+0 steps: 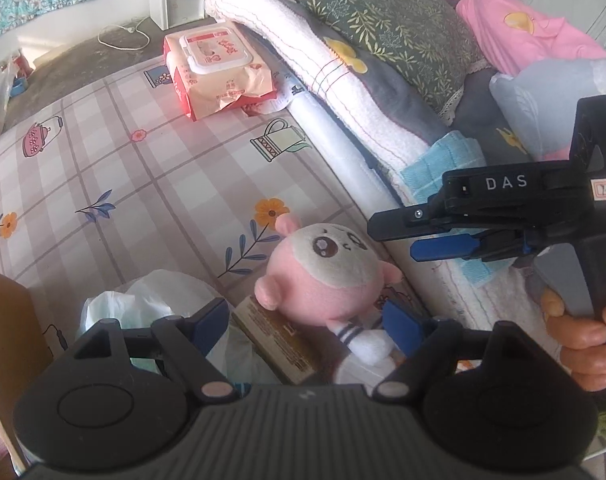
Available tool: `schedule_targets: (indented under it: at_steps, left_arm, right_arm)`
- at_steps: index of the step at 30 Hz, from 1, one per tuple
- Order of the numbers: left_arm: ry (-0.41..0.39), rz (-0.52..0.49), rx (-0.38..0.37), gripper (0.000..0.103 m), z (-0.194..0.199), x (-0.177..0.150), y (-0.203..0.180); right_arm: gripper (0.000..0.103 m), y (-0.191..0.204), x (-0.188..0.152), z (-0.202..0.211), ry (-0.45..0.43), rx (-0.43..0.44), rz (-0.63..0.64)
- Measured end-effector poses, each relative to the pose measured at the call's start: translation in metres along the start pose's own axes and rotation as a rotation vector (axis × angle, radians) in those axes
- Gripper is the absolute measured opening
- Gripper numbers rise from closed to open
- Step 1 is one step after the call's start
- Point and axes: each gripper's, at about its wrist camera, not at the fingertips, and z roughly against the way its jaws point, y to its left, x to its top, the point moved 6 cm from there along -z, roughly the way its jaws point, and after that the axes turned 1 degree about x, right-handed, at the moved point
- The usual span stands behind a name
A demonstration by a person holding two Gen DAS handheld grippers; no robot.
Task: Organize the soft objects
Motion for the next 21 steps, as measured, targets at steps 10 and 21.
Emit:
schedule_targets:
  at_steps: [10, 21]
  left_arm:
    - [0.158, -0.014, -0.042, 0.091, -0.066, 0.020, -0.001]
    - [0.137, 0.018, -0.038, 0.086, -0.067, 0.027, -0.012]
  right_arm:
    - [0.085, -0.021, 0.010, -0.060, 0.158, 0.060, -0.145]
    - [0.085, -0.014, 0.006, -0.060, 0.158, 0.168, -0.179]
